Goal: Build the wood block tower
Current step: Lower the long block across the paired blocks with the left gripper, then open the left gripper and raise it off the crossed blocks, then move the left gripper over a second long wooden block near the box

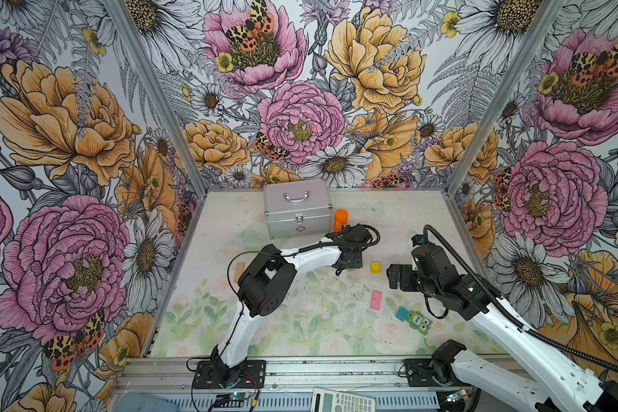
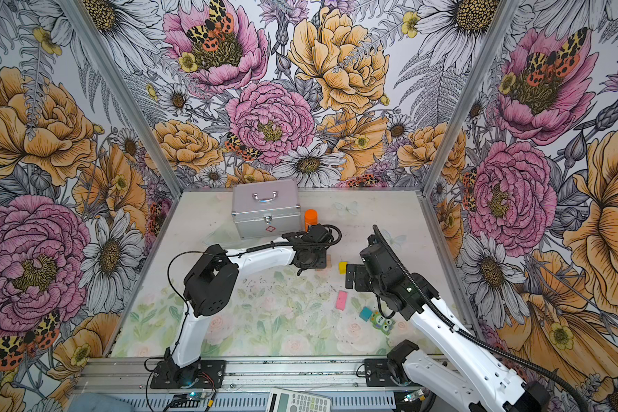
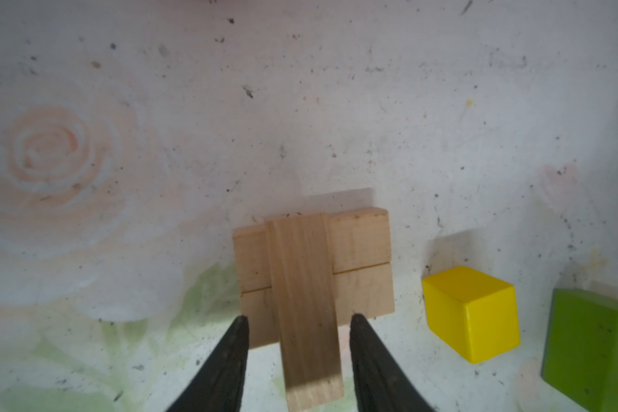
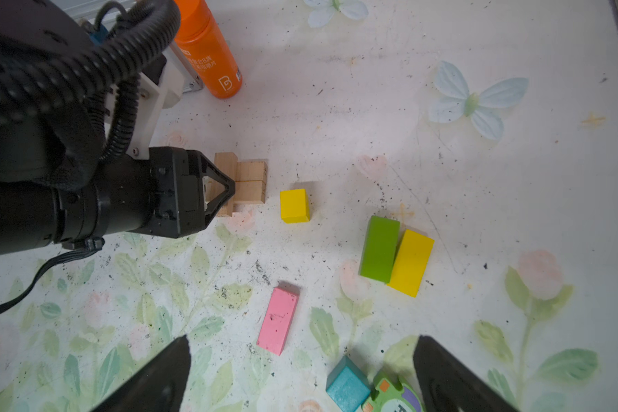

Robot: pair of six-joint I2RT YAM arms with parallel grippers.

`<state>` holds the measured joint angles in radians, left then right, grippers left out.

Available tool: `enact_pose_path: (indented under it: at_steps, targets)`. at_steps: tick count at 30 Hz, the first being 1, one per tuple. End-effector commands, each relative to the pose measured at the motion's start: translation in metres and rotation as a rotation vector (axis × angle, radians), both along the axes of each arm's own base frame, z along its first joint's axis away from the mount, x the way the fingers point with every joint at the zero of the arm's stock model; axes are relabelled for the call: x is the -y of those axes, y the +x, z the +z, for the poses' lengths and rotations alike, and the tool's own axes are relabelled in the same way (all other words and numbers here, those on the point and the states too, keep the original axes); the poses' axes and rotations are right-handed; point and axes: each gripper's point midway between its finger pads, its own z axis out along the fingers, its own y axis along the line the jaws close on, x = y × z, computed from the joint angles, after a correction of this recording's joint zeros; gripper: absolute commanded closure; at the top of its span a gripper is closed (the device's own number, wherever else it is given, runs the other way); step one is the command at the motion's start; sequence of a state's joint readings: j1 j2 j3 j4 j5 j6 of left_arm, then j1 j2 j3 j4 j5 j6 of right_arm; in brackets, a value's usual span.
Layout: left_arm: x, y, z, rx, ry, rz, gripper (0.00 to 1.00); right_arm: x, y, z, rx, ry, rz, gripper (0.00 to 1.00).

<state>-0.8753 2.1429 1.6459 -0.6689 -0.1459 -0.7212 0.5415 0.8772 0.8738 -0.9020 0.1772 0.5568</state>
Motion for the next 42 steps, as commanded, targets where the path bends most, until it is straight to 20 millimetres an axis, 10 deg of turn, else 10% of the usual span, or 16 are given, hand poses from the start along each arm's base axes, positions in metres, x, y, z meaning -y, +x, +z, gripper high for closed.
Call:
enact_pose_path:
  at_steps: [1, 9, 13, 27, 42]
  targets:
    - [0.0, -0.003, 0.037, 0.059, -0.026, -0.021, 0.49, 0.001, 0.0, 0.001, -0.002, 0.0, 0.008, 0.0]
    - [-0.043, -0.017, 0.086, 0.161, -0.023, 0.019, 0.46, -0.002, 0.001, -0.001, -0.015, -0.001, 0.021, 0.0]
    - [-0.095, -0.023, 0.107, 0.212, -0.005, 0.094, 0.46, -0.01, 0.003, 0.007, -0.012, 0.021, 0.048, 0.0]
    - [-0.312, -0.06, 0.086, 0.224, 0.053, 0.495, 0.3, -0.078, 0.025, 0.007, -0.058, 0.011, 0.174, 0.02]
    - [-0.371, -0.069, 0.074, 0.234, 0.022, 0.666, 0.11, -0.173, 0.023, 0.025, -0.031, 0.116, 0.396, 0.02]
